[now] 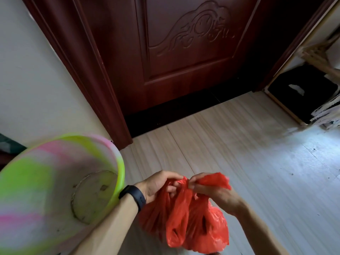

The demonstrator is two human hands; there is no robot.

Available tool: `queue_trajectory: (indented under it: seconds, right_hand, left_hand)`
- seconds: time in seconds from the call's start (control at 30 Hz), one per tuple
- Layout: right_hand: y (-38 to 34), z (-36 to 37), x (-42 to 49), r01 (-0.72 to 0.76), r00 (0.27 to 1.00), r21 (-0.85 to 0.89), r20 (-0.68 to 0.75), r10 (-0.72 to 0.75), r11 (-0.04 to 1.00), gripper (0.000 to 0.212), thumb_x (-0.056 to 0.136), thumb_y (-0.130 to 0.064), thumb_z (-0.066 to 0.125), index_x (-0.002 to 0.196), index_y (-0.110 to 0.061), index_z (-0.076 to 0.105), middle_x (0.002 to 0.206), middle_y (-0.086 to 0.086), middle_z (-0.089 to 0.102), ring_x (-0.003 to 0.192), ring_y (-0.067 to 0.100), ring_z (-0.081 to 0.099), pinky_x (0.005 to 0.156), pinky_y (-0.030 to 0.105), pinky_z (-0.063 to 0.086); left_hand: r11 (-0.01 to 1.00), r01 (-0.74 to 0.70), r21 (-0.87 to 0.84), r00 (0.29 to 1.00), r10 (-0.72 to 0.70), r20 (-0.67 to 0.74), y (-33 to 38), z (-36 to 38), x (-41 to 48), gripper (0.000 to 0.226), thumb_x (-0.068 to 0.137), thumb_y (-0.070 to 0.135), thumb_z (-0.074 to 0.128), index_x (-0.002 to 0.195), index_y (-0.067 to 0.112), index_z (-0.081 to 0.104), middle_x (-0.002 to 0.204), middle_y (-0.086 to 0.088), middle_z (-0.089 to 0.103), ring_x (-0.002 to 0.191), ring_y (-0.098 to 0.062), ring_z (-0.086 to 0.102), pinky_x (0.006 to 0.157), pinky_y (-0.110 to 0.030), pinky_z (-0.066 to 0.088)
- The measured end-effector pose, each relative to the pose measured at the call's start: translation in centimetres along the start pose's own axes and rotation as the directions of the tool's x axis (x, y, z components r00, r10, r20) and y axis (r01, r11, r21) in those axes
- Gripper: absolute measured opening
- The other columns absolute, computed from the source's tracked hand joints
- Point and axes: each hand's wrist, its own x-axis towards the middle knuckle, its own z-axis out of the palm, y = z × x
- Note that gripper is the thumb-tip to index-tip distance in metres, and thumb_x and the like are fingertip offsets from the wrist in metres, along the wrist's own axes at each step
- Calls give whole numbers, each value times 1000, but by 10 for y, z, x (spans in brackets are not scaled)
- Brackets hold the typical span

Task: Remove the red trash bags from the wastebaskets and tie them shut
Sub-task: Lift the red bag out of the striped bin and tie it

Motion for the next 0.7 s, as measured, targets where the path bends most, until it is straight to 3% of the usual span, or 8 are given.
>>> queue_trajectory:
  seconds: [0.1, 0.17, 0.27, 0.37, 0.43, 0.53, 0.63, 0.7]
  right_hand:
    - [11, 0, 3, 162, 950, -412, -180, -254, 897, 15, 76, -15, 83, 88, -22, 77, 89, -1, 75, 83, 13, 72, 75, 33, 57]
    - [17, 4, -1, 202, 890, -541, -246, -383, 817, 23, 66, -32, 87, 85, -33, 76, 89, -7, 70, 84, 9, 71, 72, 26, 55]
    - [19, 9, 1, 225, 857, -453, -329, -396, 863, 33, 59, -45, 92, 84, -31, 76, 89, -4, 70, 84, 13, 70, 73, 27, 56]
    - [23, 6, 3, 283, 862, -301, -337, -380, 910, 29, 63, -27, 92, 88, -26, 78, 92, 2, 73, 88, 21, 73, 80, 50, 57]
    - [24, 7, 3, 297, 862, -257, -343, -374, 920, 31, 62, -17, 92, 89, -24, 78, 93, 5, 73, 89, 24, 73, 81, 55, 57]
    - [22, 14, 4, 286, 861, -200, -376, -343, 937, 44, 54, -40, 96, 89, -19, 79, 94, 8, 73, 89, 23, 73, 80, 40, 60]
    - [25, 20, 5, 297, 858, -81, -414, -303, 951, 40, 62, -39, 93, 91, -15, 79, 99, 12, 72, 92, 26, 74, 83, 42, 60]
    - [25, 22, 6, 282, 857, -105, -419, -299, 954, 21, 73, -31, 87, 91, -21, 80, 99, 8, 73, 94, 23, 73, 84, 42, 59]
  left_hand:
    - [1000, 6, -2, 1000, -6, 15, -3, 5, 4, 41, 90, 40, 54, 56, 18, 52, 45, 7, 36, 41, -8, 29, 53, -23, 34]
    - [992, 41, 118, 998, -47, 47, -1, 10, 4, 52, 90, 54, 50, 66, 11, 67, 46, 2, 44, 41, -10, 37, 53, -22, 36]
    - [977, 74, 200, 994, -89, 68, 7, 16, 3, 64, 95, 61, 38, 99, 7, 72, 56, -8, 61, 44, -15, 54, 47, -21, 45]
    - [962, 11, 273, 1000, -5, -24, 10, 13, 7, 67, 96, 63, 33, 108, 11, 74, 74, -13, 71, 41, -14, 51, 42, -21, 42]
    - [952, -36, 303, 993, 68, -95, 9, 8, 12, 66, 90, 69, 41, 106, 16, 76, 87, -16, 74, 51, -21, 59, 56, -30, 50]
    - [937, -81, 339, 979, 138, -148, 6, 9, 13, 57, 84, 75, 46, 106, 31, 75, 106, -16, 73, 105, -44, 65, 98, -56, 49]
    - [922, -142, 359, 964, 211, -160, -1, 12, 15, 52, 89, 71, 42, 115, 36, 70, 117, -2, 72, 116, -24, 64, 109, -46, 43]
    - [933, -175, 316, 958, 236, -166, -7, 12, 20, 75, 79, 80, 45, 134, 30, 57, 134, 4, 61, 125, -10, 55, 114, -38, 37]
